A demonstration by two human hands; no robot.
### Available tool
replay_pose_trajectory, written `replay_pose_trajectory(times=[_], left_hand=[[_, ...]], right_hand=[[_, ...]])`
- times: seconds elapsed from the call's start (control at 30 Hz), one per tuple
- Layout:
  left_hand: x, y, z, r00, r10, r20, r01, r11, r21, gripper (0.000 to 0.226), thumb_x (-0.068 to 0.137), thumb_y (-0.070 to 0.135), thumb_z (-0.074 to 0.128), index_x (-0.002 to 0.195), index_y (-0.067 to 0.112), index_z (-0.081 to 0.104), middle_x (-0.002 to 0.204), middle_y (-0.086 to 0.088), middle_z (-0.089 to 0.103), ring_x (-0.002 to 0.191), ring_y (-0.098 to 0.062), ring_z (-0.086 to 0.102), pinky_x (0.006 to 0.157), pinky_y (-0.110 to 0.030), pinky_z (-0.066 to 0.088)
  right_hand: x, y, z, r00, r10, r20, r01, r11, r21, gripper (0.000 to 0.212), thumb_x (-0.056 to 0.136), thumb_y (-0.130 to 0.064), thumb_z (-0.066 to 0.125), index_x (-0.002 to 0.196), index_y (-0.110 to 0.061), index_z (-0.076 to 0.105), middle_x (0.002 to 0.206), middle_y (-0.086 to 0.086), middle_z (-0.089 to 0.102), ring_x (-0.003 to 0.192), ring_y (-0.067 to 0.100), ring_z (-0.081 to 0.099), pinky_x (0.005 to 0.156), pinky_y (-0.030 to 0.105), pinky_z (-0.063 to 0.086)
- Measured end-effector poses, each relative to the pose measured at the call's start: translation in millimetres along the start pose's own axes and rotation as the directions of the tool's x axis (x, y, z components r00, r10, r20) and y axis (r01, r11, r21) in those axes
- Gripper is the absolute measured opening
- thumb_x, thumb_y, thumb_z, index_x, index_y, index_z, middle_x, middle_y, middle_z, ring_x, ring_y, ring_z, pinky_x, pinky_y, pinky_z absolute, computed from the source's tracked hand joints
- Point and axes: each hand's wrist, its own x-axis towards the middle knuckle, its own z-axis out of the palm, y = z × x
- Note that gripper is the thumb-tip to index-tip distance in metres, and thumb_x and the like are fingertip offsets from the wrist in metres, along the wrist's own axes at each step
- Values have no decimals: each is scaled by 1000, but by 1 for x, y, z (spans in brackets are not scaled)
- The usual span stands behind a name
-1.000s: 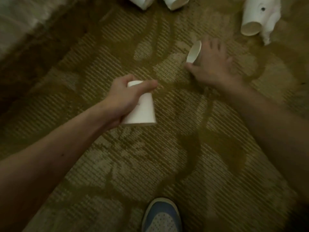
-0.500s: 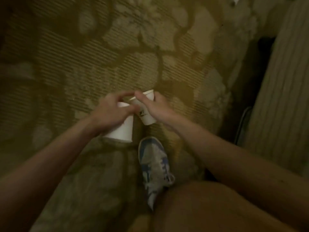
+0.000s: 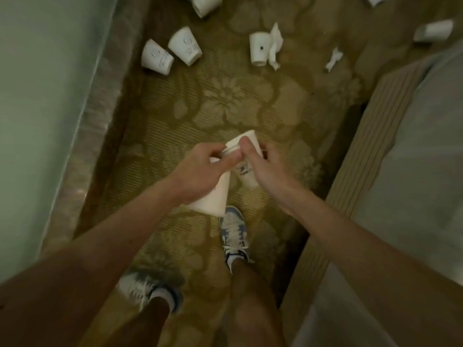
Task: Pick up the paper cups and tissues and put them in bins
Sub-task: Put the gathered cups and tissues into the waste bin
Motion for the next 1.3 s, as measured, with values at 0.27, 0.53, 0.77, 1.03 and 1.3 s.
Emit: replay_pose_trajectory(times=[0.27,0.53,0.77,1.03,1.3], left_hand=[[40,62,-21,983,-119,-138,90,975,-205,34,95,44,57,92,12,69,75,0,65,58,-12,59,47,-24,44],[118,67,-53,987,-155,-52,145,976,-165,34,97,43,55,91,12,68,74,-5,65,56,-12,58,46,-21,43],[199,58,-69,974,-187,-131,155,963,-223,37,97,43,54,94,10,69,72,0,64,51,-2,56,45,-18,42],[294,10,-66,920,-291,-261,232,944,-233,38,93,47,59,87,10,67,69,3,62,48,4,54,43,-9,39],[353,-42,-37,834,-457,-310,303,848,-435,33,91,41,64,70,17,63,49,13,56,43,2,52,40,-13,40]], right_hand=[[24,-88,-31,998,23,-54,-26,998,-49,40,93,-55,52,119,-25,49,111,-1,65,96,13,64,85,36,55],[96,-126,-41,984,175,-42,-177,981,-78,50,90,-56,56,126,-21,52,112,1,67,96,16,66,86,39,56],[197,-148,-44,992,120,-36,-125,961,-247,48,94,-61,42,121,-22,53,106,-4,61,93,12,60,80,33,51],[356,-137,-65,999,27,-42,-44,873,-485,49,102,-38,41,145,-14,34,139,9,49,109,17,50,84,23,37],[466,-116,-89,992,-97,81,125,686,-717,56,96,1,45,148,-4,25,143,17,39,131,30,39,109,39,34]])
